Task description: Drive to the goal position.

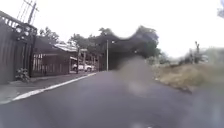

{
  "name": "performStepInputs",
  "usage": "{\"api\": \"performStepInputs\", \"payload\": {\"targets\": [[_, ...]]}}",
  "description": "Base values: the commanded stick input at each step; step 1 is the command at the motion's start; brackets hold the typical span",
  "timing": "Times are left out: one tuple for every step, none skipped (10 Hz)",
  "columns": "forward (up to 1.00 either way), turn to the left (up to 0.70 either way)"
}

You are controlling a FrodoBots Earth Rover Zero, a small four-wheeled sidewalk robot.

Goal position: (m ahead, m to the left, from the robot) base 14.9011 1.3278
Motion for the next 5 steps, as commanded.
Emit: {"api": "performStepInputs", "payload": {"targets": [[0.7,0.0],[0.7,0.0],[0.7,0.0],[0.7,0.0],[0.7,0.0]]}}
